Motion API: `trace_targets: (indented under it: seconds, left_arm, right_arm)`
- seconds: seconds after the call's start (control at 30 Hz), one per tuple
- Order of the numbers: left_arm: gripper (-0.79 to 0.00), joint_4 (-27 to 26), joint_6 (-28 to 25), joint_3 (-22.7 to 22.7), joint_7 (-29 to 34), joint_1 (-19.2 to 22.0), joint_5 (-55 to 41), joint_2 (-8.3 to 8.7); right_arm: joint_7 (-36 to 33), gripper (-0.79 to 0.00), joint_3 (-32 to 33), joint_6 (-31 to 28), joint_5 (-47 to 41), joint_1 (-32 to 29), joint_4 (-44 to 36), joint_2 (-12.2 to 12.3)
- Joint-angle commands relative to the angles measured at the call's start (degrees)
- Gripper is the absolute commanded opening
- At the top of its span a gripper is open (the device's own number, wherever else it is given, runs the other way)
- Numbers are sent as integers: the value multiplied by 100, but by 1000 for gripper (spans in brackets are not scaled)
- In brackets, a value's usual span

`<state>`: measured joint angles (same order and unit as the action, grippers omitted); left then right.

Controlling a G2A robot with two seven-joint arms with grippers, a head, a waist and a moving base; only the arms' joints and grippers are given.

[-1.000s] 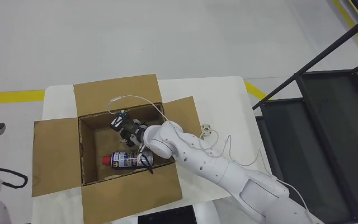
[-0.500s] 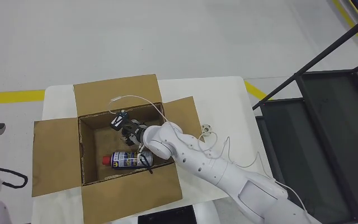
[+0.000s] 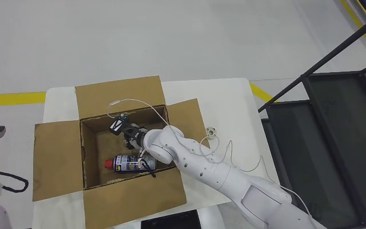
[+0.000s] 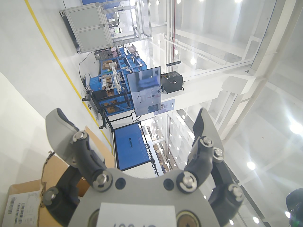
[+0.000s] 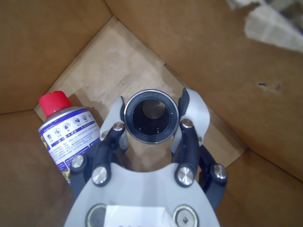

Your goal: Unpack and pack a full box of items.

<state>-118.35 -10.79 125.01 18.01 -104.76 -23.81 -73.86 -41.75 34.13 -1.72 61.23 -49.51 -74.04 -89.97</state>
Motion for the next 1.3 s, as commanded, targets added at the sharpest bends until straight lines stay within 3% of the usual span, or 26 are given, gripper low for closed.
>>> trace_targets:
  seconds: [0.0,0.1,1.27]
  left_arm:
    - [0,0,0,0,0,0,0,0]
    - [0,0,0,0,0,0,0,0]
    - [0,0,0,0,0,0,0,0]
  right_arm:
    - [-2,-702,26,-18,20,-4,-13,-3]
    - [-19,-785,92,-37,67,-42,-67,6]
    - [-884,-785,1085,-561,1037,-1067,-2289,414]
